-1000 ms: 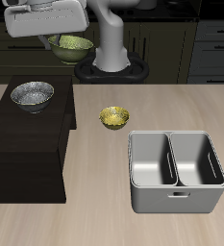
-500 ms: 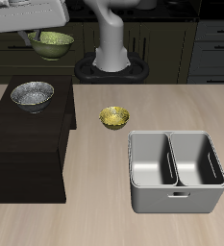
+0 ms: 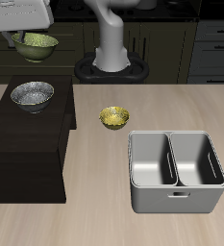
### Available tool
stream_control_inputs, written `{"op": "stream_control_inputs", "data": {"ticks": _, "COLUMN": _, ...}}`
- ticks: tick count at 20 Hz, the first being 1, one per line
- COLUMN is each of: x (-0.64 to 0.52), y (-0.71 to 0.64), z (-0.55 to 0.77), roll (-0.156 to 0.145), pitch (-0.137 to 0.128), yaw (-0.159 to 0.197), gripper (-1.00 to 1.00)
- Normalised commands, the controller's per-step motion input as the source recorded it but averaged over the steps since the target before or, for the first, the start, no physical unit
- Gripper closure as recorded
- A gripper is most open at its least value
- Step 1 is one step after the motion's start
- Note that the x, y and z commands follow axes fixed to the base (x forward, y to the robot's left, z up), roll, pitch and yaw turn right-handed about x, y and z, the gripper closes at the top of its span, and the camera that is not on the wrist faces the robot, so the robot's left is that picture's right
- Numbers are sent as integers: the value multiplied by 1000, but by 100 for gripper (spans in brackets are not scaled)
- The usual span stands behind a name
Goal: Stack the green bowl on the black bowl
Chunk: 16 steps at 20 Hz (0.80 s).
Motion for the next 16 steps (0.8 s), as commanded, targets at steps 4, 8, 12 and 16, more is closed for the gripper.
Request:
{"op": "stream_control_inputs", "data": {"ticks": 4, "x": 65, "y": -231, "z": -14, "roll": -39, "pitch": 10, "yaw": -21, "gripper": 100}}
{"op": "stream_control_inputs", "data": {"ticks": 8, "x": 27, "y": -161, "z": 6, "roll": -24, "pitch": -13, "yaw": 0, "gripper": 100}}
{"op": "stream_control_inputs", "data": {"ticks": 12, "x": 7, "y": -107, "z": -16, "roll": -23, "pitch": -7, "yaw": -2, "gripper": 100}}
{"op": "stream_control_inputs", "data": {"ticks": 16, "x": 35, "y": -107, "z": -48, "roll": -35, "pitch": 2, "yaw": -5, "gripper": 100}}
